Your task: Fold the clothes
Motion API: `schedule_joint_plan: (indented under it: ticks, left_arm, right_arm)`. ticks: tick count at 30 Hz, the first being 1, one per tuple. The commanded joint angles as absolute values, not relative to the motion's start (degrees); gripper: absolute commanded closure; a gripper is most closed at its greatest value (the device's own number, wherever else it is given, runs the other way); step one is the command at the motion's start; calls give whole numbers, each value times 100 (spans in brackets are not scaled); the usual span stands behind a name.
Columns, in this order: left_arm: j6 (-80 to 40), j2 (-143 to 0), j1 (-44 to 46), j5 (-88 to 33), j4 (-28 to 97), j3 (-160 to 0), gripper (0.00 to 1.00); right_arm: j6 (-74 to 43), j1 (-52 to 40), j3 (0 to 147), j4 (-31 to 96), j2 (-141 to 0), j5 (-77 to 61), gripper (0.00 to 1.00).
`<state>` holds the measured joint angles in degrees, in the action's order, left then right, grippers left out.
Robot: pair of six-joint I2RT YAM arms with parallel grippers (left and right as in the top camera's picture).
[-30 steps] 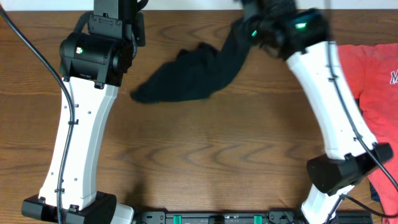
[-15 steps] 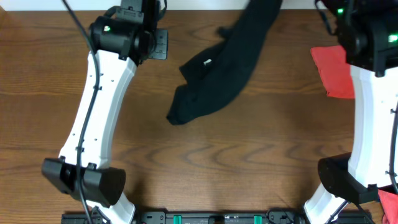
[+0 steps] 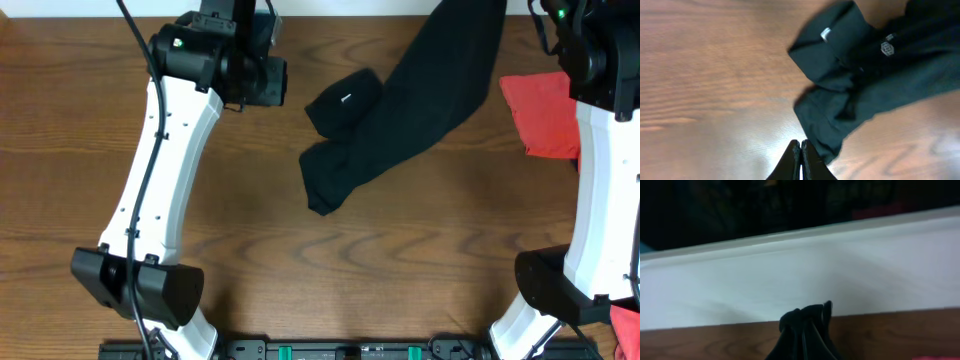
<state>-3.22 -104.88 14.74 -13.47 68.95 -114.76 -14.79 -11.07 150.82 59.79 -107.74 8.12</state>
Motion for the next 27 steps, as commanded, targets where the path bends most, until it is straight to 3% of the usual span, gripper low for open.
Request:
schedule_joint_plan:
  ticks: [1,8,11,18,27]
  left_arm:
    - [-375,-10759,1525,-1758,7052,-11448,94]
    - [-370,-11439,1907,-1761,7354,-11448,93]
    - [-355,-11692,2174,-1756,7373,-11448,78]
    - [-353,-12278,2707,-1756,7437,-11443,75]
    - [-353,-12945,2974,-2073,7376,-11443,69]
  right_arm:
    - [-1712,-1000,15203,6075,-10715,1507,99]
    - [-1774,-403,15155,6589,-10733,1562,99]
    - [-1800,-80,15117,6764,-10763,1466,99]
    - [-1789,589,15104,6925,-10803,858,99]
    - [-1592,755,15104,7026,-10803,613,99]
